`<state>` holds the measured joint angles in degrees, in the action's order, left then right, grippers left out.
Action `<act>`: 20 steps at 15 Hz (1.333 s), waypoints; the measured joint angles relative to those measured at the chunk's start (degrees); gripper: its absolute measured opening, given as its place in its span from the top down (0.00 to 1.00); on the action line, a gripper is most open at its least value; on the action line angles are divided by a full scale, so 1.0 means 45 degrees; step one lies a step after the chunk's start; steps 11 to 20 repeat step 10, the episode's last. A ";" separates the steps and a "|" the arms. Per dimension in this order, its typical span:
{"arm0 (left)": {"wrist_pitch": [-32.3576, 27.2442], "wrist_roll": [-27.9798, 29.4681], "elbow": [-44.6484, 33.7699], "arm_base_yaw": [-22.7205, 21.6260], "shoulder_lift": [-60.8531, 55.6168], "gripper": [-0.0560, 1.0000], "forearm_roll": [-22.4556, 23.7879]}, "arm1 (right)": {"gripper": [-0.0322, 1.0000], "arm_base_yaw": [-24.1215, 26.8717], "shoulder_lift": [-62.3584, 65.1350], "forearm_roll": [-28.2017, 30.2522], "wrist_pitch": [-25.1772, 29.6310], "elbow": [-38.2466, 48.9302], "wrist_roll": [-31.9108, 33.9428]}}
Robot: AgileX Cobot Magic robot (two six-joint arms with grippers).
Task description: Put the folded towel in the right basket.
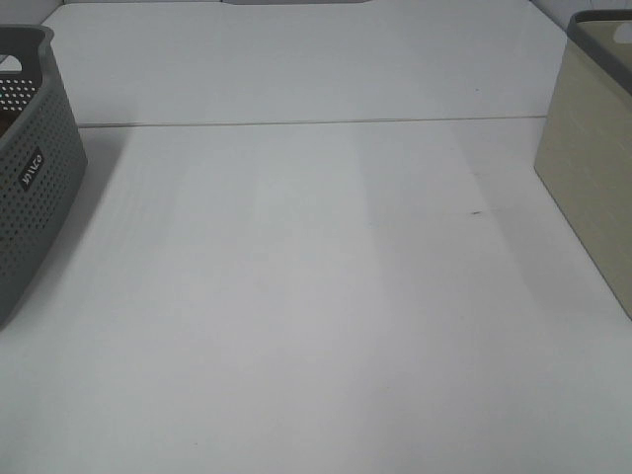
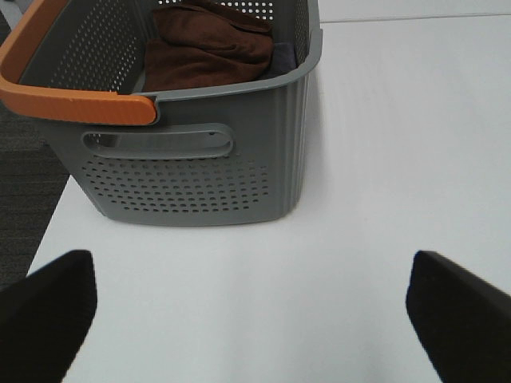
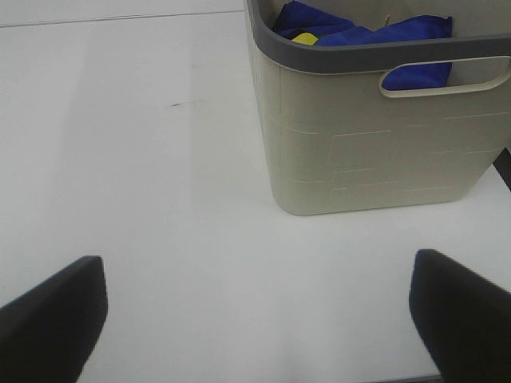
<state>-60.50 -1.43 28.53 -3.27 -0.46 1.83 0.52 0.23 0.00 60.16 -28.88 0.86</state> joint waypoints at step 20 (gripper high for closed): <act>0.0000 0.0000 0.0000 0.0000 0.0000 0.02 -0.0064 | 0.02 0.0000 0.0000 0.0000 0.0000 0.0000 0.0000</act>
